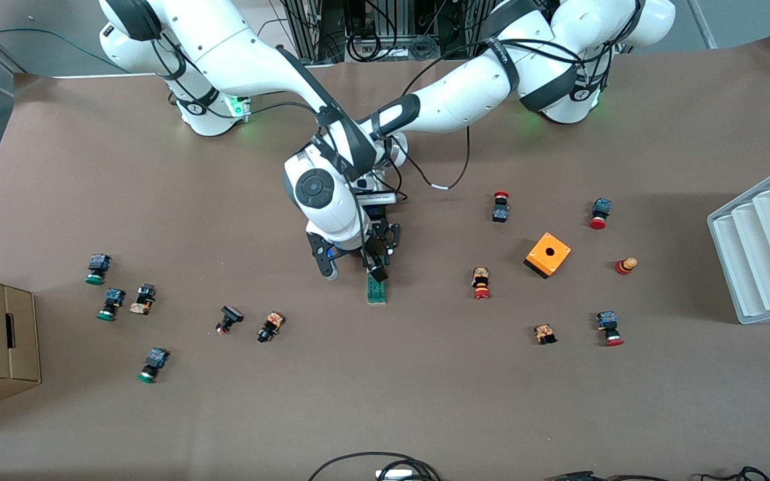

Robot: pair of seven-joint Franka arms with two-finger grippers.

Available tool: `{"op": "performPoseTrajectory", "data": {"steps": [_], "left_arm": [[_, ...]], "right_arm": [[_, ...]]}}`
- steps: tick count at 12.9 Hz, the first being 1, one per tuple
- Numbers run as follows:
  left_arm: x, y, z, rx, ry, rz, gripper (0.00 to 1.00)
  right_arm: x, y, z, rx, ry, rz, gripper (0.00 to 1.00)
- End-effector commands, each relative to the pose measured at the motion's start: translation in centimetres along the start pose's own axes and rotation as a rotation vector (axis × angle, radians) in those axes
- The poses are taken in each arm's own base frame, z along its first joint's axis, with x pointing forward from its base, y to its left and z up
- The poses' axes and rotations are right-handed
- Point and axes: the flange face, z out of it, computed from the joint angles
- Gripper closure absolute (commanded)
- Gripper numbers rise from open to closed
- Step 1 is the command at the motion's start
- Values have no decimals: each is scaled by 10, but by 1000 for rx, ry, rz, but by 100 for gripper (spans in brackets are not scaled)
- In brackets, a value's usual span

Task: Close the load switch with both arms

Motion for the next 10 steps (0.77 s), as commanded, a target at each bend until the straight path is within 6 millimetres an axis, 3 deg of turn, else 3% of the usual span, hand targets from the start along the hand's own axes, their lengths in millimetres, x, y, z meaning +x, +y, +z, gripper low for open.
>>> {"op": "performPoseTrajectory", "data": {"steps": [1, 7, 10], "left_arm": [[-4, 2, 3, -2, -6, -15, 46], [-4, 3, 3, -2, -9, -13, 52], [-4, 3, 3, 1, -8, -16, 53]], "right_arm": [[-9, 6, 19, 37, 5, 36, 5], [4, 2, 26, 58, 18, 43, 23], [9, 1, 37, 84, 25, 43, 28]]}}
